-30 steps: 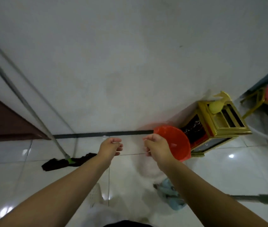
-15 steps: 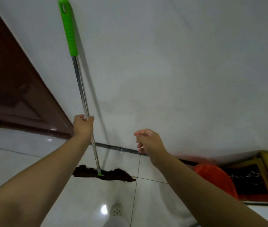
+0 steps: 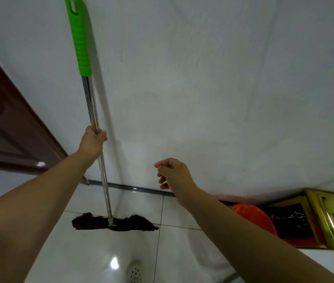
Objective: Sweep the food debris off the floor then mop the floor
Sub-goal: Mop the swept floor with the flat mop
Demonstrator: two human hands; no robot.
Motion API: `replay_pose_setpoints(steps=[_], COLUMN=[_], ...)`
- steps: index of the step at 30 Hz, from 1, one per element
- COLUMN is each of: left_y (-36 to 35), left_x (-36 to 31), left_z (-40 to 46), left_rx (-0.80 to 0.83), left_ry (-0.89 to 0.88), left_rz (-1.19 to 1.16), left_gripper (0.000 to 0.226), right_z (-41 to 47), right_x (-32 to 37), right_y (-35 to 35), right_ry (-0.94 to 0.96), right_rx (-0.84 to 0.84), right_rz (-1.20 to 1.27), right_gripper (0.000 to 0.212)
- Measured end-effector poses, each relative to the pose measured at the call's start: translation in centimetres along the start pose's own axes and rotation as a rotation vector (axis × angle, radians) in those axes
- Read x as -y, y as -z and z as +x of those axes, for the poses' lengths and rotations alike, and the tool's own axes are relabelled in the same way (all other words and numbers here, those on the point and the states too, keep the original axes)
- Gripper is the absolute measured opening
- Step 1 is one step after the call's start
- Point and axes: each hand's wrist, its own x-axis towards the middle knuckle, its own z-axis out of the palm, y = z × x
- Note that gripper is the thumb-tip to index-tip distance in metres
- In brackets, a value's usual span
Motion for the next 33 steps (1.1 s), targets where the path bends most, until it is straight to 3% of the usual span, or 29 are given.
replay_pose_setpoints(steps=[8, 10, 16, 23, 33], left_y=[-3.9, -4.7, -6.6, -7.7, -1.8], left_x=[0.8, 1.0, 0.7, 2.1, 6.1], left_z=[-7.3, -10.5, -20.3, -32.3, -46.0], left_rx=[0.282, 0.267, 0.223, 0.177, -0.003], left_ry=[-0.112, -0.135, -0.164, -0.146, 0.028], left_rz=[0.221, 0.25, 0.328, 0.408, 0.414], left_gripper=[0.012, 0.011, 0.012, 0.014, 0.013], right_z=[-0.8, -1.7, -7.0, -15.0, -26.0], right_x=[0.9, 1.0, -0.5, -4.0, -9.0], right_y=[0.7, 1.2, 3.8, 5.4, 1.5], right_ry=[0.076, 0.126, 0.338, 0.467, 0.494], right_rx=[0.022, 0.048, 0.233, 0.38, 0.638], right_rz=[0.018, 0.039, 0.063, 0.108, 0.057], right_gripper=[0.018, 0.018, 0.046, 0.005, 0.013])
